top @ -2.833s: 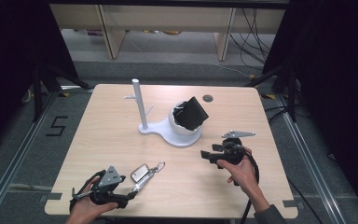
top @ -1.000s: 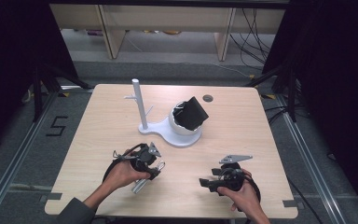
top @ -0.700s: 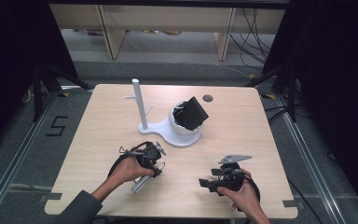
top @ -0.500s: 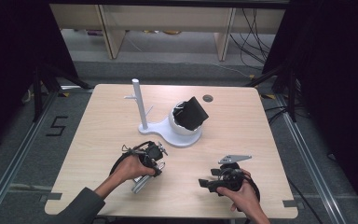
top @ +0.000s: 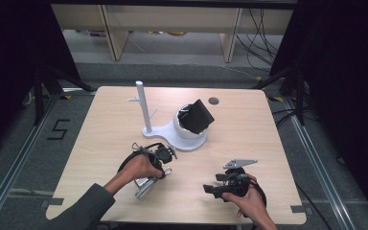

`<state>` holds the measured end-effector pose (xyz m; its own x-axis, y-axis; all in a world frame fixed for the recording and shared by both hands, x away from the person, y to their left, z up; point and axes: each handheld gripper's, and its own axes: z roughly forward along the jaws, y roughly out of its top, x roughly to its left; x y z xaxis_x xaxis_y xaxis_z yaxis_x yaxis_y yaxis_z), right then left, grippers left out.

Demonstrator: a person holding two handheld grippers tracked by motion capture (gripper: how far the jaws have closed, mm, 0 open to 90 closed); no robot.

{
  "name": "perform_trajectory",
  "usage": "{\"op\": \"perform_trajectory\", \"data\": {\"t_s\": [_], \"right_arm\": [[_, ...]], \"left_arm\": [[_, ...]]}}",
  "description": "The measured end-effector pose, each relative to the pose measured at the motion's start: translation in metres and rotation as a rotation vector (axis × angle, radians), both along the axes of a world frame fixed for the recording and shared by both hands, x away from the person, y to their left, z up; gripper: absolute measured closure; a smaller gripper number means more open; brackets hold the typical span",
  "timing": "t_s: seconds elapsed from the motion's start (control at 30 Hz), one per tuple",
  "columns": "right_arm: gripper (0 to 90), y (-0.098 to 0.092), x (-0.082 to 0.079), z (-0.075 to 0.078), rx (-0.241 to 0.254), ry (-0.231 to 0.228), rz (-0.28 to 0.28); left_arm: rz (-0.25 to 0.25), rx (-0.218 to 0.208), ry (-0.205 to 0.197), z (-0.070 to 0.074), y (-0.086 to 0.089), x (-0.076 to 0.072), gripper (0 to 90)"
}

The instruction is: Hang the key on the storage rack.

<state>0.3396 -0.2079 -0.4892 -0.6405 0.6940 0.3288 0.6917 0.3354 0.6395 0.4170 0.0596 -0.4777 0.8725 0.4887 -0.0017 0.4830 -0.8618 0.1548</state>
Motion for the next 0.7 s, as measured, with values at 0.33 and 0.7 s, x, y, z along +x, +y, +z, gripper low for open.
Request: {"op": "perform_trajectory", "data": {"t_s": [0.33, 0.7], "right_arm": [[27.4, 0.002, 0.0, -0.001, 0.005, -0.002, 0.013], [27.9, 0.001, 0.0, 0.0, 0.01, 0.002, 0.012]], "left_arm": [[-0.033, 0.083, 0.026, 0.0, -0.011, 0.004, 73.7], [-0.087, 0.067, 0.017, 0.0, -0.009, 0.003, 75.1]]}}
